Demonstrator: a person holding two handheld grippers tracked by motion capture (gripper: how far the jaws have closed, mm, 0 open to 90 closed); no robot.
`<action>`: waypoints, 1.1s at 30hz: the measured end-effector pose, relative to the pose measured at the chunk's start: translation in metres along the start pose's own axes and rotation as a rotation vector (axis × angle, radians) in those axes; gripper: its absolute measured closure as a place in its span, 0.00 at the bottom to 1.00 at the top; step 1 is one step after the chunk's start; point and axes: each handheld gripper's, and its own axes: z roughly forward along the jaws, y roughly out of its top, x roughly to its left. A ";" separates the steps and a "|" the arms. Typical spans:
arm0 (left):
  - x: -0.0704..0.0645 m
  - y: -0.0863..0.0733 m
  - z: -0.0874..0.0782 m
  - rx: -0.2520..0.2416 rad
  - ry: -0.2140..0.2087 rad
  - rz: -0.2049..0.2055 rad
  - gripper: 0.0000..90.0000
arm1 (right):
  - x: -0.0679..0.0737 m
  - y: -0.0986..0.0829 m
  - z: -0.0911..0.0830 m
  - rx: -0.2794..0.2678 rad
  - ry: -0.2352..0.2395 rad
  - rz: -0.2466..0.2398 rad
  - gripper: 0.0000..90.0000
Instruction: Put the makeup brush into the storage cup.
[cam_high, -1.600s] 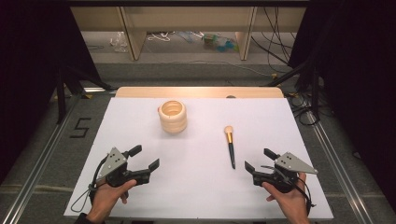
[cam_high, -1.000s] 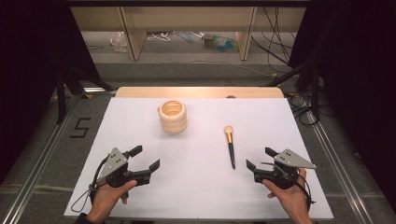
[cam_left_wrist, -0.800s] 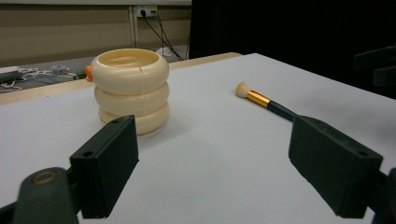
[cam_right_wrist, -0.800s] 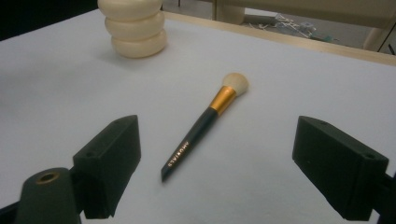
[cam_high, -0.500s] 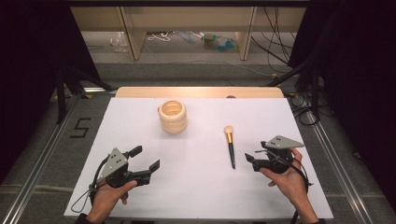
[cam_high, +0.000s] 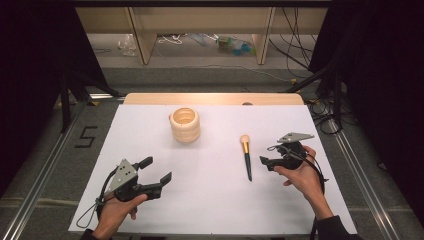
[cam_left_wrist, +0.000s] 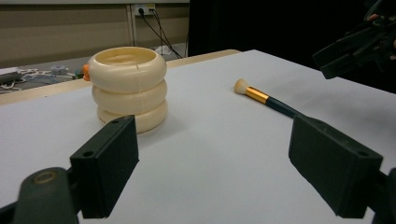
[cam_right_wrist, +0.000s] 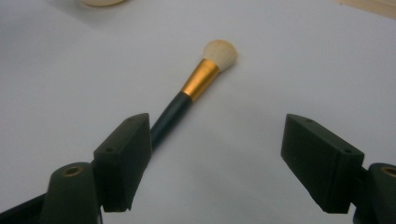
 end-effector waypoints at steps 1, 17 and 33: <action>0.000 0.000 0.000 0.000 0.000 0.000 0.18 | 0.000 0.000 0.000 0.000 0.000 0.000 0.28; 0.000 0.000 0.001 0.010 -0.002 0.016 0.18 | 0.003 0.021 0.034 0.150 0.050 0.039 0.31; 0.000 -0.001 0.003 0.016 0.001 0.004 0.18 | 0.011 0.046 0.060 0.231 0.051 0.005 0.33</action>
